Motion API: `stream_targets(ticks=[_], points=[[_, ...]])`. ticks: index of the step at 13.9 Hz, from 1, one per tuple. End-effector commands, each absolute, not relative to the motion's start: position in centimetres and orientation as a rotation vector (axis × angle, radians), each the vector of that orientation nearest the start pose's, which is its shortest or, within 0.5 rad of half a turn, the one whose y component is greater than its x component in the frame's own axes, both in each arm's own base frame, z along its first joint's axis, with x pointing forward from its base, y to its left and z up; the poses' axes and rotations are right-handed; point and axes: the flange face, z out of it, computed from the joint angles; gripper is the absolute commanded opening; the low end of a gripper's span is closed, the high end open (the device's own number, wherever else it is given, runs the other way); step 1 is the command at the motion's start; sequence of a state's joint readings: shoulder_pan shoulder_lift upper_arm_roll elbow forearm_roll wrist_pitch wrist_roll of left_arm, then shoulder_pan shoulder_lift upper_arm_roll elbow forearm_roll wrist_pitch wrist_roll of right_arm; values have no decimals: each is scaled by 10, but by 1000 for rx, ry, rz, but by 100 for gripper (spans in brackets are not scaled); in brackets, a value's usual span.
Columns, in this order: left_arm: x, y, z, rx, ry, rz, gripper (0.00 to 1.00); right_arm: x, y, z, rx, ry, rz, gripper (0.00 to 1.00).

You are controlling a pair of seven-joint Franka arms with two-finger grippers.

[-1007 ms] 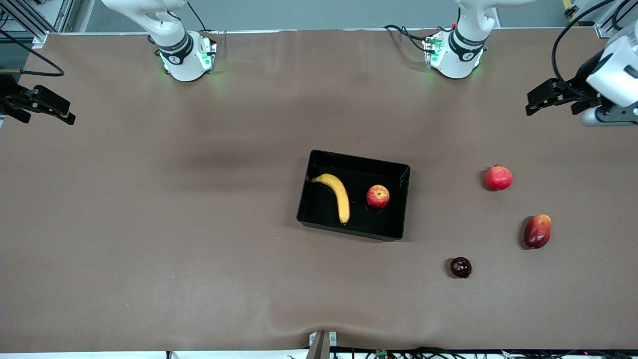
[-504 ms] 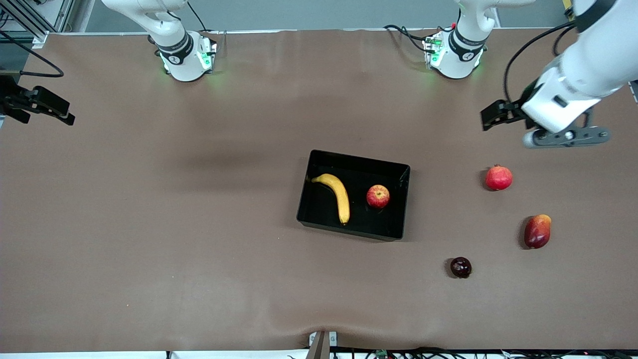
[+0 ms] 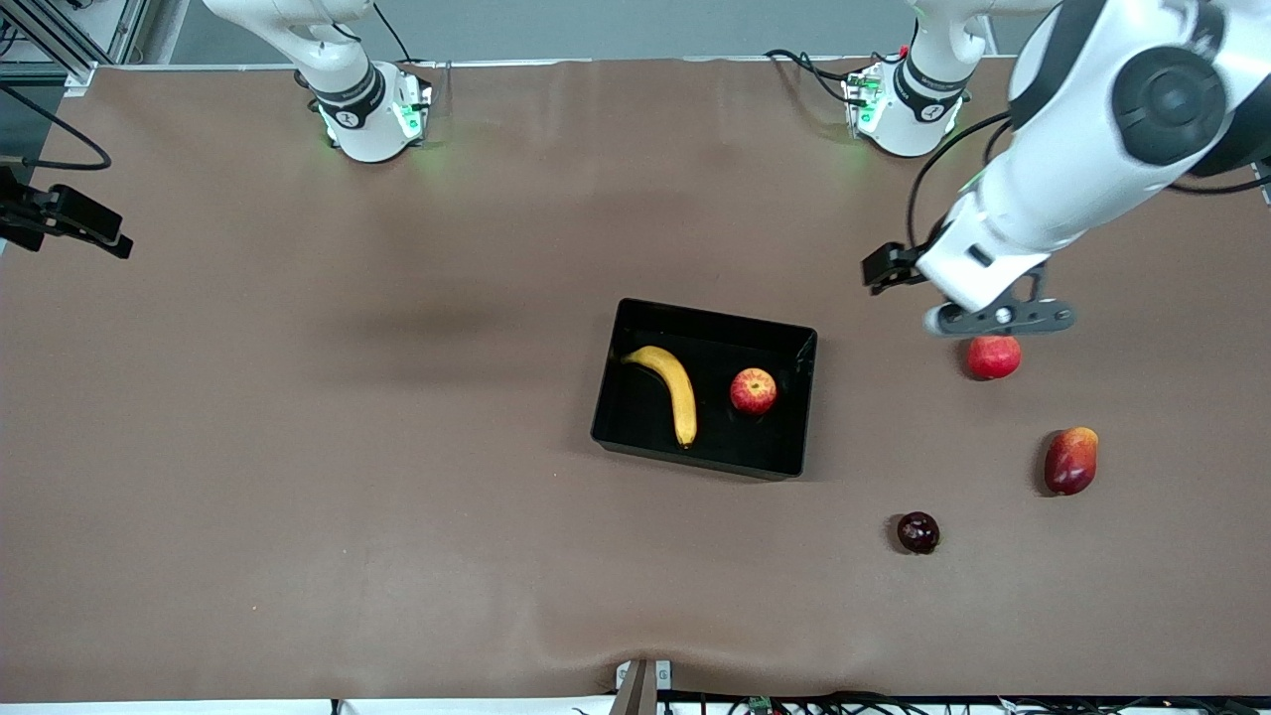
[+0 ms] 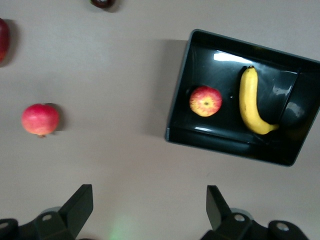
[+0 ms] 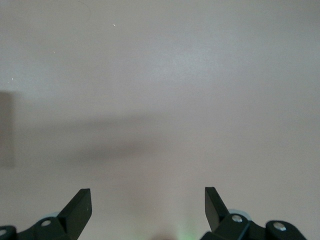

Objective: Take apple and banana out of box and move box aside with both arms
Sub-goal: 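Lower the left gripper onto the red apple and close it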

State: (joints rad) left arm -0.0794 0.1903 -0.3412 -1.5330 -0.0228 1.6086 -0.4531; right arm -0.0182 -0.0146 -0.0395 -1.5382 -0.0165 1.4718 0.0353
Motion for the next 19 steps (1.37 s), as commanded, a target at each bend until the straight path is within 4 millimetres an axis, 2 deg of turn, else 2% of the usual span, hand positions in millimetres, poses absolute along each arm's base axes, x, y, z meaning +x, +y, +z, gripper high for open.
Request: stream_targets(ticks=[1,7,10,14,16,19], points=[[555,-275,518,-3123,-100,164,100,545,-28,640,-3168,157,82,100],[557,-352,435,-3146,-255,199,100,545,-28,638,-3155,165,90,100],[559,-382,400,-3187,-282,174,100,545,-30,638,-3150,154,97,100],[562,-410,366,-3248,-301,121,100,545,-28,637,-3144,148,97,100],[558,-424,343,-3242,-249,102,100,546,-27,637,-3143,150,97,100],[564,-429,304,-3210,-179,23,100,548,-26,634,-3143,150,101,100]])
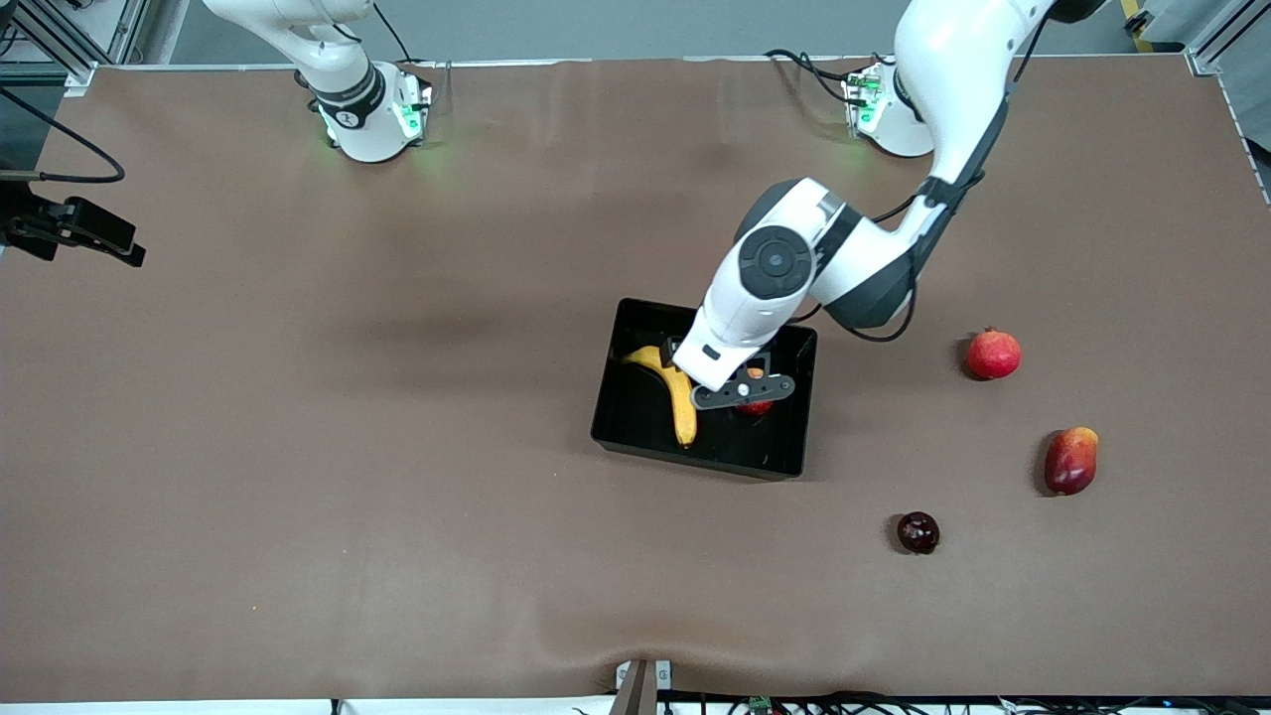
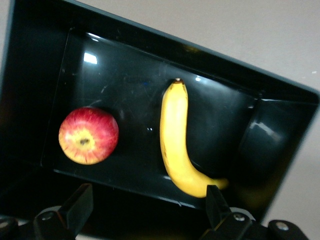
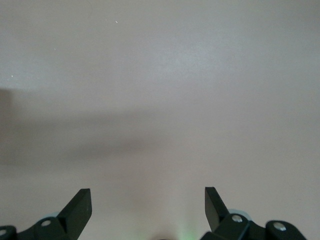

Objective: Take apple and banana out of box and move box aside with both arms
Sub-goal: 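Lower the left gripper onto the red apple and close it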

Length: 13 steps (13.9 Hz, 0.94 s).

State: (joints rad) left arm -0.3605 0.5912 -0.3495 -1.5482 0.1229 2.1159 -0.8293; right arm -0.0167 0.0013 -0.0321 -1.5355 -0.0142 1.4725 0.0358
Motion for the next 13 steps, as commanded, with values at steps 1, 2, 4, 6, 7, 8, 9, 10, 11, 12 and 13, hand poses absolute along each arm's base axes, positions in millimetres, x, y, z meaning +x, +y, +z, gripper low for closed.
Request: stream_targets(ticks=[1,2,4,6,7,8,9,10,11,12,13], points=[[560,-437,294,-3222,-177,11,100,548,-26,634,-3143,150,101,100],[560,-435,288,-3212,-178,15,100,548,-26,634,-3144,153,101,100],[558,-425,277,-3178,-164,24,100,548,-26,633,-3144,158,104,100],[555,-412,263,-3133,-141,35,100,548,-24,633,-3145,153,104,100],[554,-404,256,-3105,-133,44,100,548,-23,633,-3145,148,106,100],[551,-396,249,-3071,-128,77,100,548,-23,633,-3145,148,106,100],[552,-387,245,-3041,-122,85,100,548,-24,633,-3143,150,106,100],[552,-382,243,-3018,-123,100,100,548,-26,633,-3143,153,104,100],[551,-381,241,-3013,-119,108,100,548,-27,633,-3143,155,104,100],[551,-382,239,-3006,-108,99,98,548,-27,633,-3143,155,104,100],[552,-380,239,-2999,-102,90,98,548,-27,633,-3143,155,101,100]])
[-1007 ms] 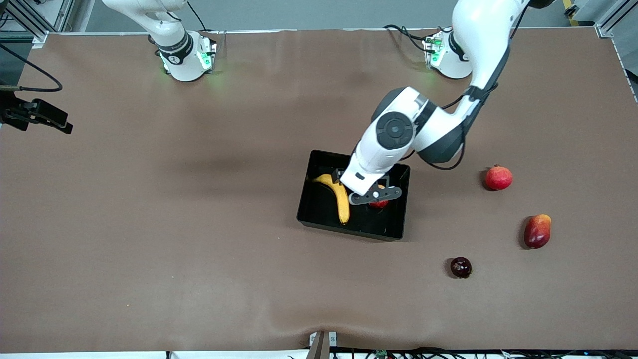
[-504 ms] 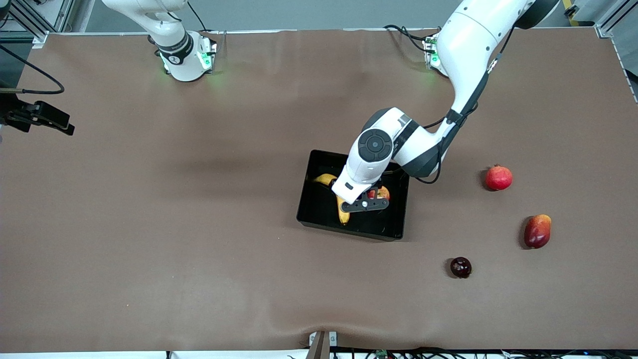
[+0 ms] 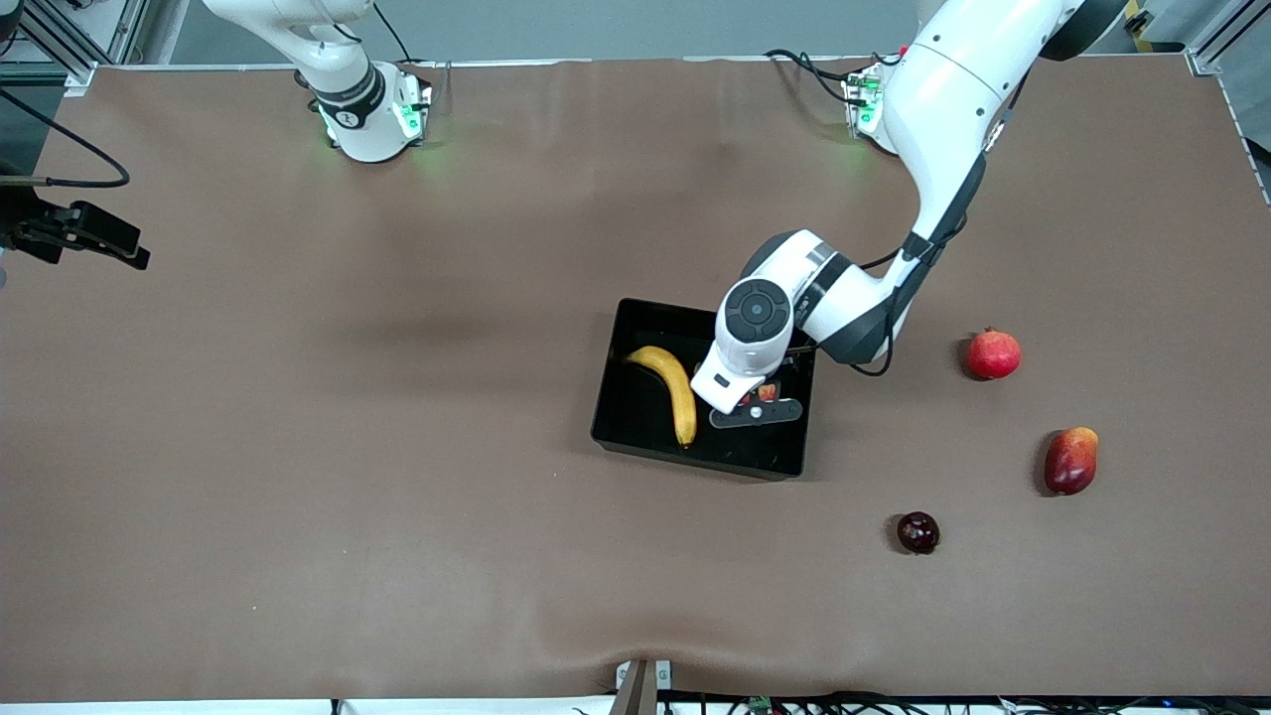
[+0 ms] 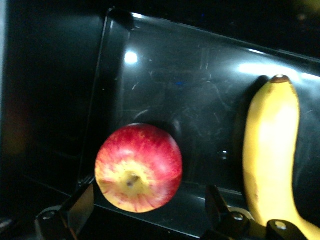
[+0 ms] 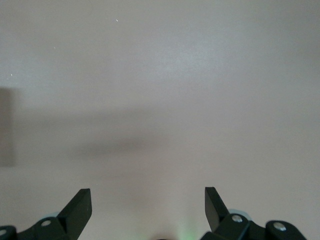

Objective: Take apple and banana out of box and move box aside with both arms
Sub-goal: 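Lift the red apple out of the tray with the left gripper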

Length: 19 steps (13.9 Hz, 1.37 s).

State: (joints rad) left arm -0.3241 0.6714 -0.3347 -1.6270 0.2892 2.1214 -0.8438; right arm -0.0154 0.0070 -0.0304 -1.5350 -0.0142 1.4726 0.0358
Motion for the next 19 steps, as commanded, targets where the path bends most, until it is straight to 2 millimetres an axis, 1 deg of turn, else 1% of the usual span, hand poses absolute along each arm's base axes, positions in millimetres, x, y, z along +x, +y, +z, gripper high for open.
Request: stream_targets(ticks=[1,3,4,6,8,10,12,13,14,15,16,17,18,19], points=[[552,-380,237,-2996,-100,90,98,548,-27,633,-3143,155,104,100],[556,-380,235,-2998,-99,65,98,548,-26,633,-3143,153,104,100],[559,-379,230,-2993,-92,47,98,548,-26,633,-3143,153,104,100],[560,-380,223,-3002,-111,36,98,548,-26,633,-3143,155,104,100],[563,-376,219,-2994,-120,30,98,548,-26,633,-3143,155,104,100],[562,-377,214,-2995,-119,36,97,548,-26,633,-3143,155,104,100],[561,-377,212,-2995,-117,38,95,548,-26,633,-3143,158,104,100],[561,-377,212,-2995,-117,38,90,548,-26,633,-3143,155,101,100],[561,-378,213,-2994,-114,37,72,548,-26,633,-3143,158,101,100],[559,-380,213,-2995,-116,38,45,548,-26,633,-3143,158,101,100],[559,-381,214,-2993,-149,32,25,548,-26,633,-3143,158,101,100],[559,-381,216,-2992,-177,26,10,548,-26,633,-3143,158,101,100],[560,-382,222,-2993,-179,15,5,548,-26,633,-3143,158,101,100],[563,-380,235,-2996,-182,-5,0,548,-26,633,-3143,155,101,100]])
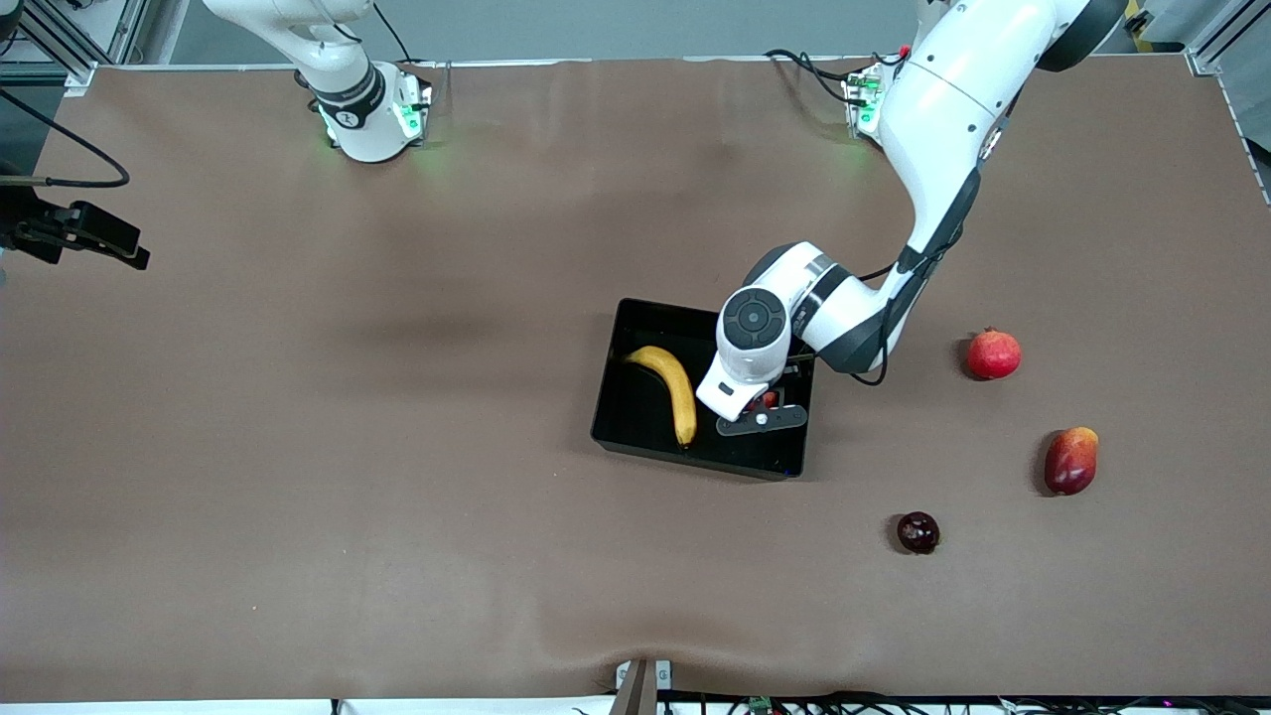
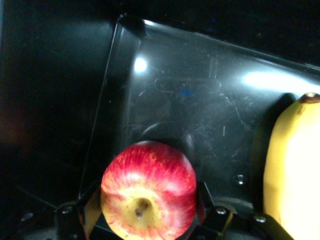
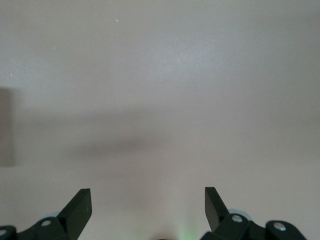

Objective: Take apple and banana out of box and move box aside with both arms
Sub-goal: 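Lift the red apple out of the tray with the left gripper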

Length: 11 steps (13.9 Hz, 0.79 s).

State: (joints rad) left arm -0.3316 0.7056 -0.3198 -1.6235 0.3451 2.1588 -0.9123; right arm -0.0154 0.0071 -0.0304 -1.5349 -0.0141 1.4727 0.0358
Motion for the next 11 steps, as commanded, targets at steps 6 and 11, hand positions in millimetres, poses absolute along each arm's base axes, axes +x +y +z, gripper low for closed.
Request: stream_targets(ticks=[6,11], points=[[570,-370,353,-2941,-263,-19,0,548,-23,633,-3143,148,104,100],[592,-313,439,-3006,-360,16,0,550,-20,630,-3144,141,113,100]])
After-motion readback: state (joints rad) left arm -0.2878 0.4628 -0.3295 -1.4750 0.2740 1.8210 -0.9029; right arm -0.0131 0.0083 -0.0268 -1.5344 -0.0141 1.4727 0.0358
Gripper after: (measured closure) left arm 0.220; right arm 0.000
